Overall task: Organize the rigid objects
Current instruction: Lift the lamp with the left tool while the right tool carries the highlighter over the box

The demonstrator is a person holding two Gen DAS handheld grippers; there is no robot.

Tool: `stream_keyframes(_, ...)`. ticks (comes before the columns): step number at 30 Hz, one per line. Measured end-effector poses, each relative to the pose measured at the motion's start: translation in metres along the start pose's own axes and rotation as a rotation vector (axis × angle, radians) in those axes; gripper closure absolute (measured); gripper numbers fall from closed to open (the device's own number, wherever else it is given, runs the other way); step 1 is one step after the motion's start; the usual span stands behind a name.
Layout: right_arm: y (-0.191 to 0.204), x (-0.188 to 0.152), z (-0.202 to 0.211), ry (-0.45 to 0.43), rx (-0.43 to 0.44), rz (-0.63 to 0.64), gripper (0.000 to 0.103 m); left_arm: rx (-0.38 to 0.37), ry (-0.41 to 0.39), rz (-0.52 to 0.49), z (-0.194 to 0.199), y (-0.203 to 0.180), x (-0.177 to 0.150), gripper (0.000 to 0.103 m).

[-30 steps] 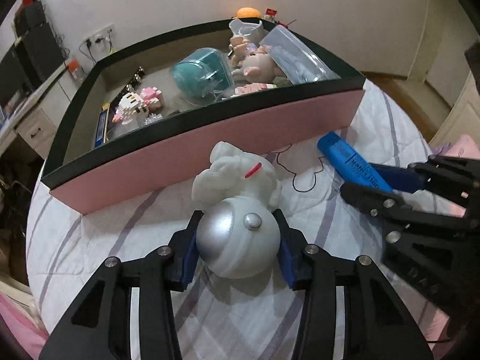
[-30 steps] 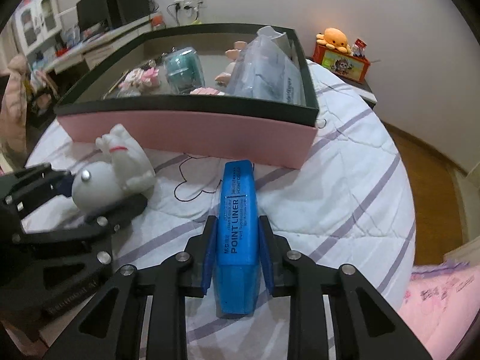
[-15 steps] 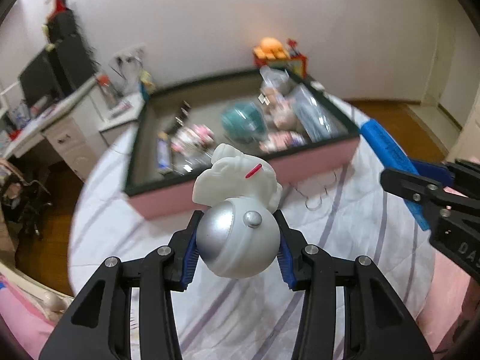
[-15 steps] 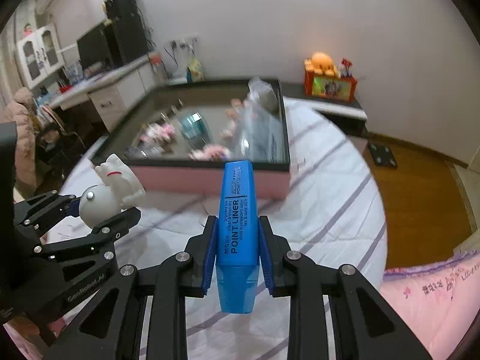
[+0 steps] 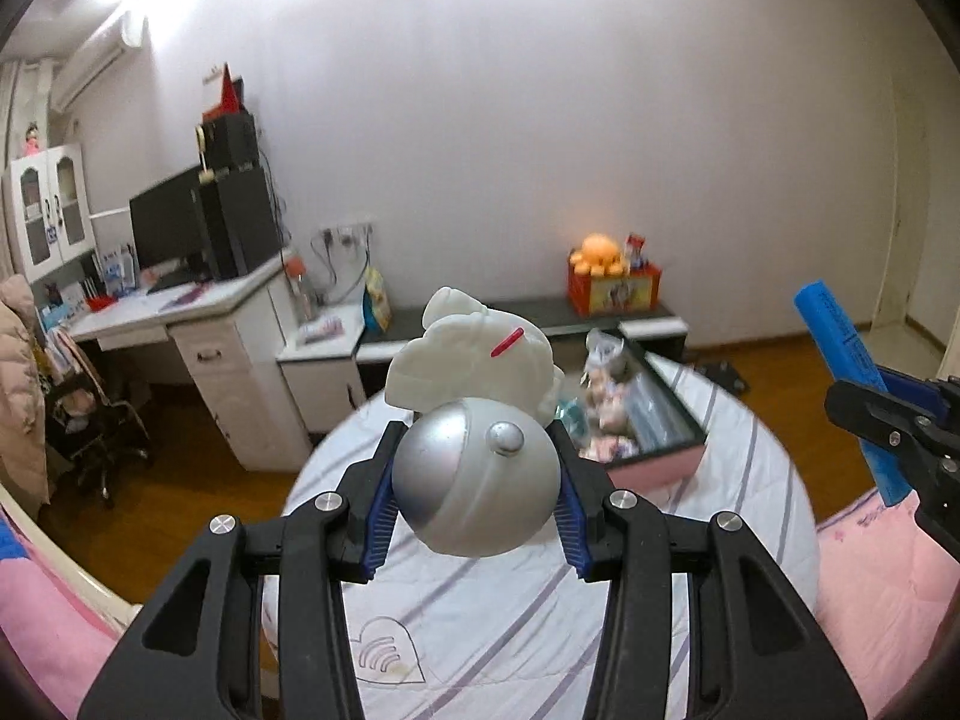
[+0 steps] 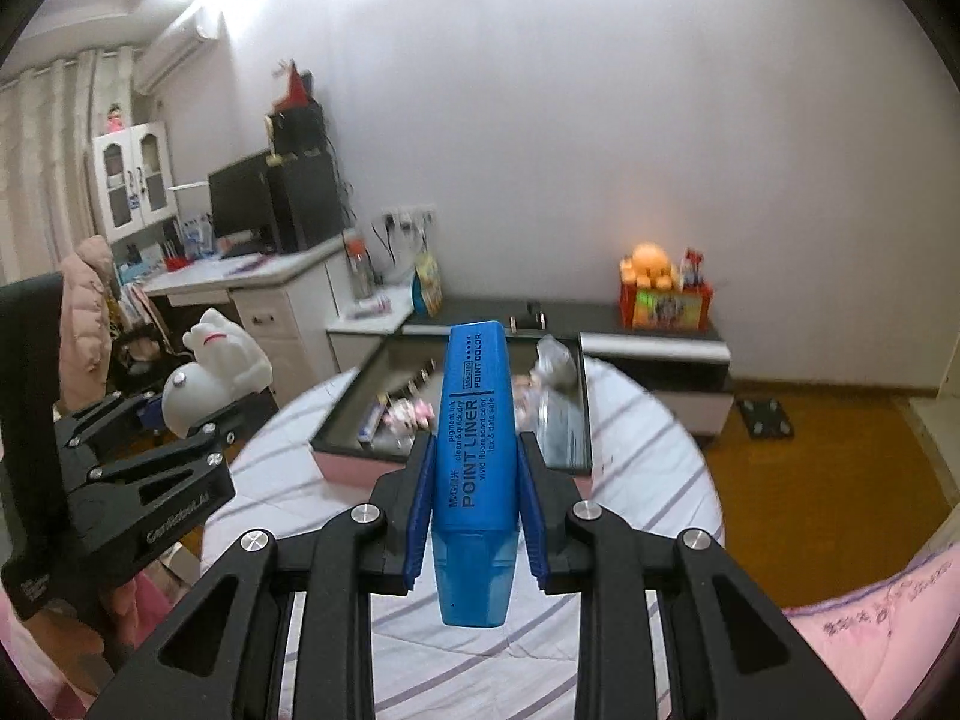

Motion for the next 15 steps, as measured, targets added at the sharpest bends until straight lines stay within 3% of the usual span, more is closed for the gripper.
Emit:
stream_keyframes(3,0.007,0.009,0.017,-0.057,-0.007,0.008,0.076,0.024,-0.054,0.006,0.015,0.009,0.009,0.058)
stream_keyframes(7,0.017,0.017,0.025,-0.093,0.008,0.027,0.076,0.017,-0.071,0.008,0.018,0.013,0.016,0.058)
stream_keyframes(10,0.022,0.02,0.016,-0.085,0.02,0.029,0.076,0.048,-0.063,0.011,0.009,0.018,0.022,0.058)
stream_keyframes(15,0.018,0.025,-0.021,-0.028,0.035,0.01,0.076,0.028,-0.036,0.009,-0.017,0.016,0.032,0.058)
Point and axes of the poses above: each gripper's, at about its wrist camera, not at the fingertips, and z roughly against the way its jaws point, y to its left, x to its top, the point moved 10 cm from there along -z, roughly the way its jaws point, and after that the axes turned 6 degrees about y, right-handed, at the moved point
